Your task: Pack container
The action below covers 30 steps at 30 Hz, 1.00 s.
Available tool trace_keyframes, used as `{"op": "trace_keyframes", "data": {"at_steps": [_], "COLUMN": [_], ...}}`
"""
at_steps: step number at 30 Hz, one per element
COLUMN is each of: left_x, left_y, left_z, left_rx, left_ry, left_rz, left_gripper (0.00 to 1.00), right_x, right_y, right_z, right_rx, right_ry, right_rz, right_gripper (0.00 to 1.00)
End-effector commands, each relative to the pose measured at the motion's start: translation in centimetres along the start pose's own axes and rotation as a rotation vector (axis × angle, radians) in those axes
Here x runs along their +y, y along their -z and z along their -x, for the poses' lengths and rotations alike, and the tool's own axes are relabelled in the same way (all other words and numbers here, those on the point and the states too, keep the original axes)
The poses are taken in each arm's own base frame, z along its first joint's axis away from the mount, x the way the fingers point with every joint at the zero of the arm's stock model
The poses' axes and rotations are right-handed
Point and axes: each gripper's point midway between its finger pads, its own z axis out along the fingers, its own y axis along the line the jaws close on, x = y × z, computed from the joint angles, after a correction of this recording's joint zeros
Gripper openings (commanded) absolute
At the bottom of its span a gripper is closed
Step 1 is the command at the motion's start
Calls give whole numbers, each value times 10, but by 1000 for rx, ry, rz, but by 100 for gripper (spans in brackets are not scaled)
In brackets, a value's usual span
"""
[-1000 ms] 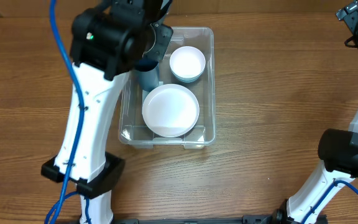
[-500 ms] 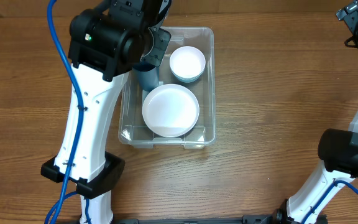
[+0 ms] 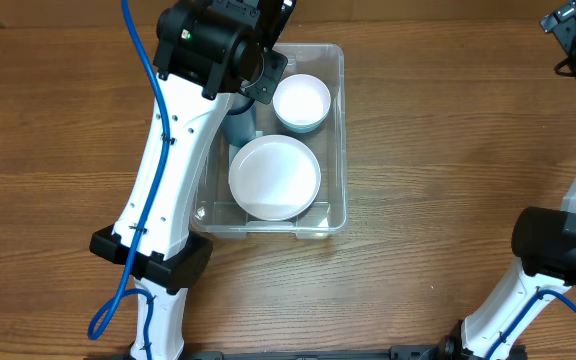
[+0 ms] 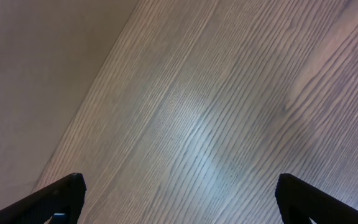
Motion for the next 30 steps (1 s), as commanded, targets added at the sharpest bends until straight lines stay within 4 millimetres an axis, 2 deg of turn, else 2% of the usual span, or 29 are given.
{"op": "trace_keyframes", "data": {"at_steps": [1, 3, 4, 10, 11, 12, 13, 14, 15, 18, 20, 21, 23, 28, 30], "left_x": [5, 5, 5, 10, 10, 11, 13, 14, 16, 23, 27, 26, 28, 29, 34], "left_y": [-1, -1, -1, 0, 3, 8, 16, 22, 33, 73, 107, 114, 120, 119, 127], "left_z": [1, 1, 1, 1, 0, 0, -1, -1, -1, -3, -7, -8, -10, -10, -11], "left_rx": [-4, -3, -3, -5, -9, -15, -28, -41, -66, -150, -220, -235, -247, -245, -263], "left_ry": [17, 17, 17, 26, 27, 30, 43, 49, 57, 84, 146, 147, 150, 131, 137], "left_rz": [16, 16, 16, 21, 21, 21, 21, 21, 20, 18, -2, -17, -16, -5, 15], "left_gripper": [39, 57, 60, 62, 65, 71, 82, 87, 99, 100, 100, 100, 100, 100, 100], "right_x": [2, 2, 2, 2, 2, 2, 2, 2, 2, 2, 2, 2, 2, 2, 2], "right_y": [8, 8, 8, 8, 8, 8, 8, 8, 8, 8, 8, 8, 8, 8, 8], "right_z": [4, 4, 4, 4, 4, 4, 4, 4, 4, 4, 4, 4, 4, 4, 4], "right_rx": [-22, -22, -22, -22, -22, -22, -22, -22, -22, -22, -22, -22, -22, -22, -22], "right_ry": [-10, -10, -10, -10, -10, -10, -10, -10, -10, -10, -10, -10, -10, -10, -10], "right_rz": [14, 14, 14, 14, 14, 14, 14, 14, 14, 14, 14, 14, 14, 14, 14], "right_gripper": [100, 100, 100, 100, 100, 100, 100, 100, 100, 100, 100, 100, 100, 100, 100]}}
